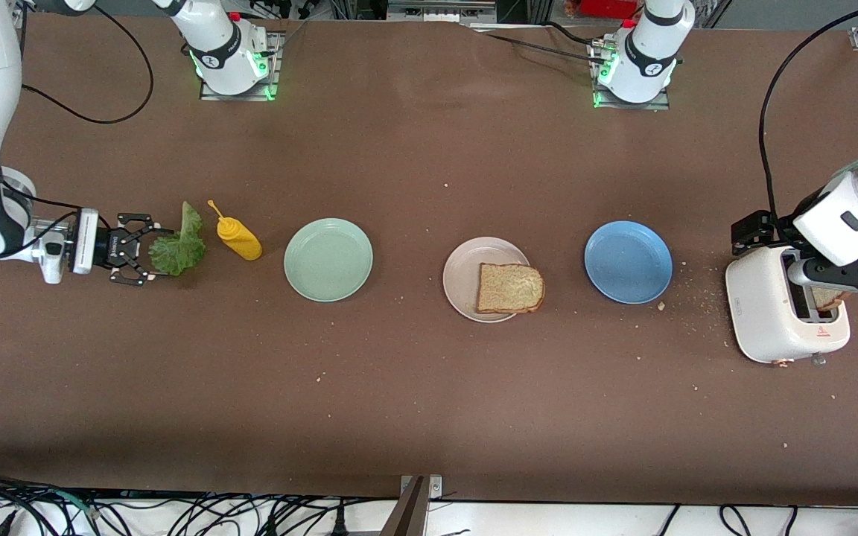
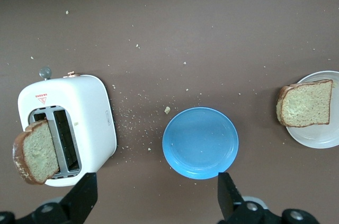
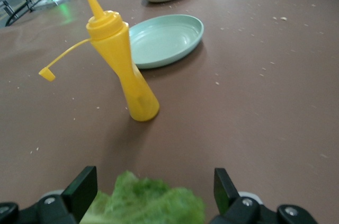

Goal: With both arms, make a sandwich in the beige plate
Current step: 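Withdraw the right gripper back from the yellow bottle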

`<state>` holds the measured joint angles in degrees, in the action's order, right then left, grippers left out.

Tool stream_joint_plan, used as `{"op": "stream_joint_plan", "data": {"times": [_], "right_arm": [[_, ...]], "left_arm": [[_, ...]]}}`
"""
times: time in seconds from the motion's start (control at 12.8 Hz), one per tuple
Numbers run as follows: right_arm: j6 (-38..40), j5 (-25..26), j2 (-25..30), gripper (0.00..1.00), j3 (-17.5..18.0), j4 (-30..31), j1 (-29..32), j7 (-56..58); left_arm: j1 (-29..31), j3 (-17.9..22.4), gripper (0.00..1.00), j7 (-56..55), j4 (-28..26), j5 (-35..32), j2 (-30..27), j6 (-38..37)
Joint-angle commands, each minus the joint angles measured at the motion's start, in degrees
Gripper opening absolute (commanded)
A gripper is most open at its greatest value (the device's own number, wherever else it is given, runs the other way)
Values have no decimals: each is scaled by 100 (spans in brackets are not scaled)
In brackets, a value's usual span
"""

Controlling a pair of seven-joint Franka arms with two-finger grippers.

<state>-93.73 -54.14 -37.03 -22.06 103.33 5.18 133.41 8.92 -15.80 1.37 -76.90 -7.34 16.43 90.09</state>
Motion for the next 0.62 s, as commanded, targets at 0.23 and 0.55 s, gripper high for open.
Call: {"op": "stream_joint_plan", "data": {"times": [0.23, 0.55], "right_arm": [[1234, 1334, 151, 98, -237, -2026, -17, -3009], [1173, 2387, 984, 98, -255, -2062, -253, -5363]], "left_arm": [[13, -2, 100, -41, -10, 137, -61, -36], [13, -2, 100, -41, -10, 137, -61, -36]]}}
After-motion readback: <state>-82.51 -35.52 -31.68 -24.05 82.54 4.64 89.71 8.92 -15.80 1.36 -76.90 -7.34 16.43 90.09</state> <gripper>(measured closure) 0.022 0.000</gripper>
